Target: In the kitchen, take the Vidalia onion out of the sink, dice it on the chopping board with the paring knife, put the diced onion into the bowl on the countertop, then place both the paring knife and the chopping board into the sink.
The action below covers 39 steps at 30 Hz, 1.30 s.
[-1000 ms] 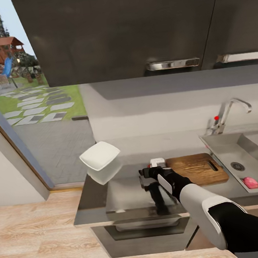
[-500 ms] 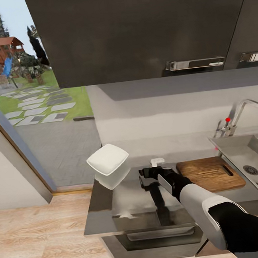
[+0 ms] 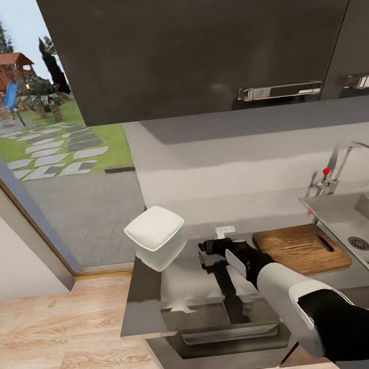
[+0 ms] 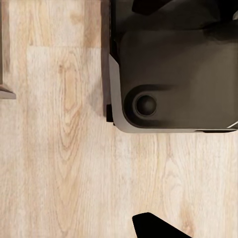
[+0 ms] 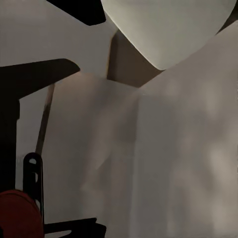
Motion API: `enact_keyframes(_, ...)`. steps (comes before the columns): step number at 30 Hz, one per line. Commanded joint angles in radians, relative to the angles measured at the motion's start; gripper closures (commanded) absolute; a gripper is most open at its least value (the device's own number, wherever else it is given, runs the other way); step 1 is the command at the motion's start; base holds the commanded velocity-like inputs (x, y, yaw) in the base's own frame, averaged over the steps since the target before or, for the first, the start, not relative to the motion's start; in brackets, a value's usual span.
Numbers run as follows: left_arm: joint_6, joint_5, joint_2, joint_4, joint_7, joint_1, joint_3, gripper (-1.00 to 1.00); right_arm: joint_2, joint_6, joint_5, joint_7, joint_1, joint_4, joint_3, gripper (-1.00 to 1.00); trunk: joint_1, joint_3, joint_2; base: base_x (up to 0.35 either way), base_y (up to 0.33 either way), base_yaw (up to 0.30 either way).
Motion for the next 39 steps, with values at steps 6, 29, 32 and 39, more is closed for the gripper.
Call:
enact_keyframes(6, -0.003, 0.000, 0.000, 0.000, 0.000, 0.000, -0.001, -1.00, 0.000, 0.008, -0.019, 0.000, 0.000, 0.001, 0.003, -1.00, 0.001, -0.002, -0.001, -0.097, -0.068, 0.000)
enact_keyframes(29, -0.004, 0.001, 0.000, 0.000, 0.000, 0.000, -0.004, -1.00, 0.000, 0.008, -0.019, 0.000, 0.000, 0.001, 0.003, -1.00, 0.001, -0.002, -0.001, -0.044, -0.014, 0.000)
enact_keyframes(32, -0.004, 0.001, 0.000, 0.000, 0.000, 0.000, -0.004, -1.00, 0.000, 0.008, -0.019, 0.000, 0.000, 0.001, 0.004, -1.00, 0.001, -0.002, -0.001, -0.279, 0.000, 0.000)
enact_keyframes(39, -0.004, 0.000, 0.000, 0.000, 0.000, 0.000, -0.004, -1.00, 0.000, 0.008, -0.019, 0.000, 0.000, 0.001, 0.004, -1.00, 0.001, -0.002, -0.001, -0.139, 0.000, 0.000)
